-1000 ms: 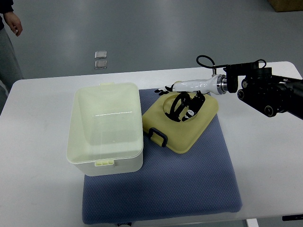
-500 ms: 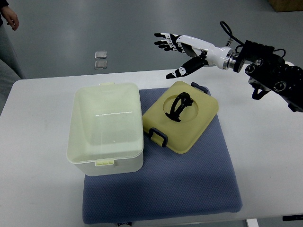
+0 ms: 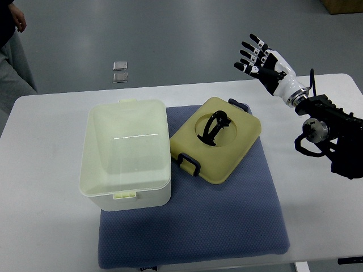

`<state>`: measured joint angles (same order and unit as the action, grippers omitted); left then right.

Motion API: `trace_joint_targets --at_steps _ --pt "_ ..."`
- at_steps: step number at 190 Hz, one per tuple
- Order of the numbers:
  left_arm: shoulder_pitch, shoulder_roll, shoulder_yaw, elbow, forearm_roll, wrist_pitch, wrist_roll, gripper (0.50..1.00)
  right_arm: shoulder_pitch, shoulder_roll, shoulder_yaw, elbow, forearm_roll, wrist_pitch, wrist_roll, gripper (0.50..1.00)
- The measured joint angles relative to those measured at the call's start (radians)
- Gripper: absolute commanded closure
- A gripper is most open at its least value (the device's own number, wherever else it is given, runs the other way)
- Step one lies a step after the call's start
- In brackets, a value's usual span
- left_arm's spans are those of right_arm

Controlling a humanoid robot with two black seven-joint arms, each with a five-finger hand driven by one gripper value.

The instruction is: Open white storage box with right hand

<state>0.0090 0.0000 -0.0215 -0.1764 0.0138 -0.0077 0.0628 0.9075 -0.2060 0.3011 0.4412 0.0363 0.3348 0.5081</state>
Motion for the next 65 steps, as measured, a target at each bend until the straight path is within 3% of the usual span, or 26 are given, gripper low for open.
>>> trace_joint_targets --at_steps 20,65 --pt "0.0 0.0 0.0 0.0 0.0 0.0 0.0 0.5 -0.021 0.008 0.0 -0.009 0.047 -0.007 -0.029 0.57" --pt "0.0 0.0 0.0 0.0 0.0 0.0 0.0 0.5 -0.039 0.02 0.004 -0.015 0.055 -0.03 -0.015 0.572"
